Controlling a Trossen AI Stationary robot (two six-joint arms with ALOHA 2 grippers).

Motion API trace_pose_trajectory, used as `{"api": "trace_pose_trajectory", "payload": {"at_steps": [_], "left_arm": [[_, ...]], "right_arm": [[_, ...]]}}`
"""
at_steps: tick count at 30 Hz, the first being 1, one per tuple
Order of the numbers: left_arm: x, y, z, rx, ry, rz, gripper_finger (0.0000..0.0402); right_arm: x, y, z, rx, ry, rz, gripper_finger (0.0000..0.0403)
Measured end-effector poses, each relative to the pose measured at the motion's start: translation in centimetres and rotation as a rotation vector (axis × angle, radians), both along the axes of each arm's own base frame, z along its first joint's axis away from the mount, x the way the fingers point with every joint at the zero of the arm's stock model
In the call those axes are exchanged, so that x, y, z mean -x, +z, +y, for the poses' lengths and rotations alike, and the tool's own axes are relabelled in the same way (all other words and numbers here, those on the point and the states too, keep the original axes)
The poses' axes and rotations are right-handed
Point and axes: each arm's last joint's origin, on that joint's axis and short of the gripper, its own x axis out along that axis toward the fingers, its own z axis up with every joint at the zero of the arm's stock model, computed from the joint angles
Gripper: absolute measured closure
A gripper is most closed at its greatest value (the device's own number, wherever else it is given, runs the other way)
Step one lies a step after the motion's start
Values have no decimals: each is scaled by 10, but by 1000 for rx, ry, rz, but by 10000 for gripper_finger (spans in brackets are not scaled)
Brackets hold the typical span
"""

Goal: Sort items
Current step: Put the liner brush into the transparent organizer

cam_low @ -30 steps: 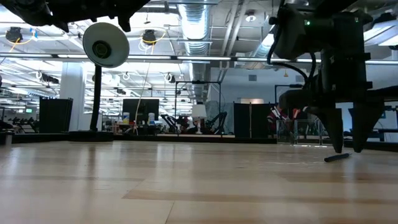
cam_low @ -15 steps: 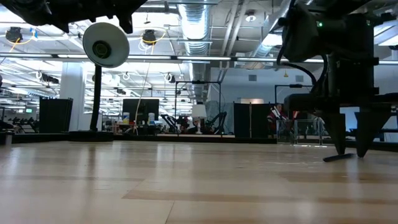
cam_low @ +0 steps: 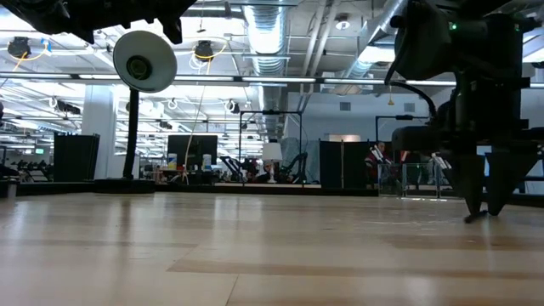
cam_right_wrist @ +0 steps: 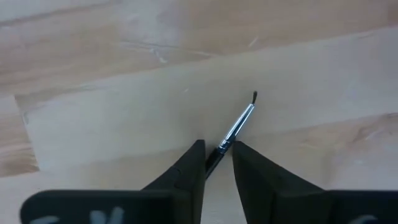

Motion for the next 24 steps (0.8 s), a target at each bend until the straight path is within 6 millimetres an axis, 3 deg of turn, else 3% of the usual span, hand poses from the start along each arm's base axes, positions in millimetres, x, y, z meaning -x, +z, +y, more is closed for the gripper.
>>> {"api": "trace_pose_trajectory", "payload": {"at_steps": [17,24], "left_arm": [[0,0,0,0,3,-1,318],[0,0,0,0,2,-1,318]], "right_arm": [[0,0,2,-48,94,17,339],[-4,3,5,-104,125,12,370]]}}
